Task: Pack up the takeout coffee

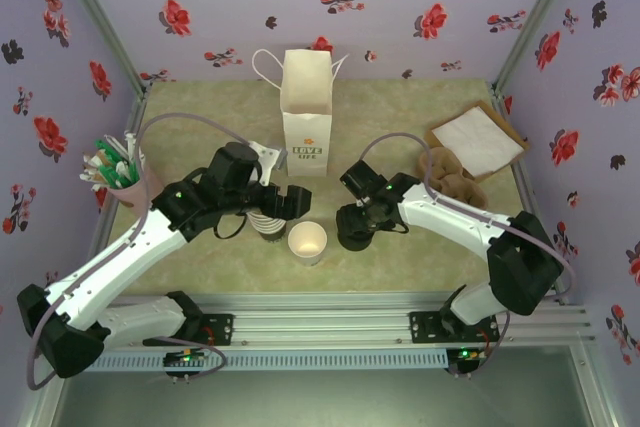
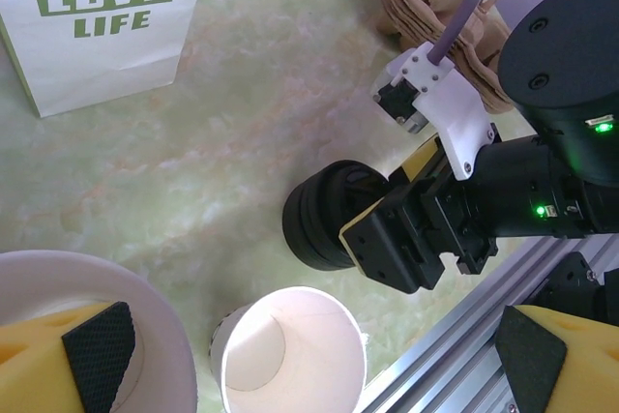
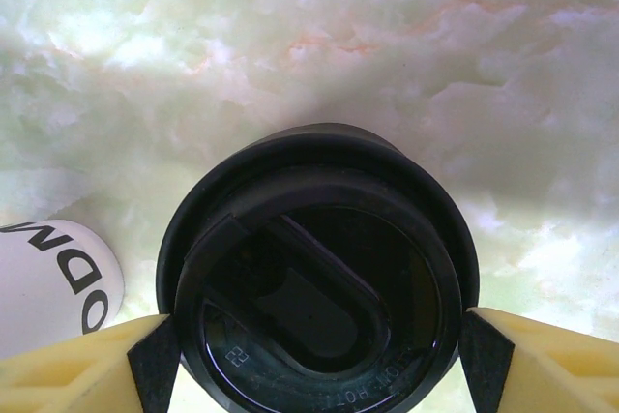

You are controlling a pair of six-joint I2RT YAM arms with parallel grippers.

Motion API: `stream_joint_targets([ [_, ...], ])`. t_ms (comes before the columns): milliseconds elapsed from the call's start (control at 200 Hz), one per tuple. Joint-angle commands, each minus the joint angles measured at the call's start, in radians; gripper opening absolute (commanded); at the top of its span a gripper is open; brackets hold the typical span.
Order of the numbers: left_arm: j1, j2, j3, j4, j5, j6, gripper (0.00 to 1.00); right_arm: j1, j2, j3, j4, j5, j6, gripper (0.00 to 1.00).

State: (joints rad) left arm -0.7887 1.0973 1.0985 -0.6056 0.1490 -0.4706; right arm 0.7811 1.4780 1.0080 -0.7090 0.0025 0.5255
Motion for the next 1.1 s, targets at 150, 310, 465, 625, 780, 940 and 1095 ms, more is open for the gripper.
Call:
stream_joint_targets([
  [150,-0.012,-0.015,-0.008,0.014,-0.011,0.016,0.99,-0.012,0.015,0.035,-0.036,0.01,0.018,0.83],
  [310,-0.014,-0.015,-0.008,0.016,-0.01,0.017,0.99,-0.026,0.008,0.021,-0.026,-0.003,0.021,0.83],
  [465,-0.016,-0.016,-0.008,0.018,-0.011,0.016,0.99,-0.028,0.019,0.016,-0.011,-0.027,0.021,0.83],
  [625,-0.018,-0.016,-0.008,0.018,-0.011,0.016,0.99,-0.028,0.033,0.017,-0.004,-0.036,0.021,0.81],
  [780,-0.02,-0.014,-0.006,0.018,-0.01,0.018,0.99,-0.028,0.038,0.019,-0.002,-0.041,0.02,0.79],
  [940,-0.02,-0.013,-0.003,0.02,-0.011,0.019,0.99,-0.029,0.036,0.02,-0.004,-0.04,0.019,0.75],
  [1095,-0.022,-0.012,-0.003,0.019,-0.011,0.02,0.99,-0.03,0.032,0.024,-0.009,-0.036,0.02,0.71],
])
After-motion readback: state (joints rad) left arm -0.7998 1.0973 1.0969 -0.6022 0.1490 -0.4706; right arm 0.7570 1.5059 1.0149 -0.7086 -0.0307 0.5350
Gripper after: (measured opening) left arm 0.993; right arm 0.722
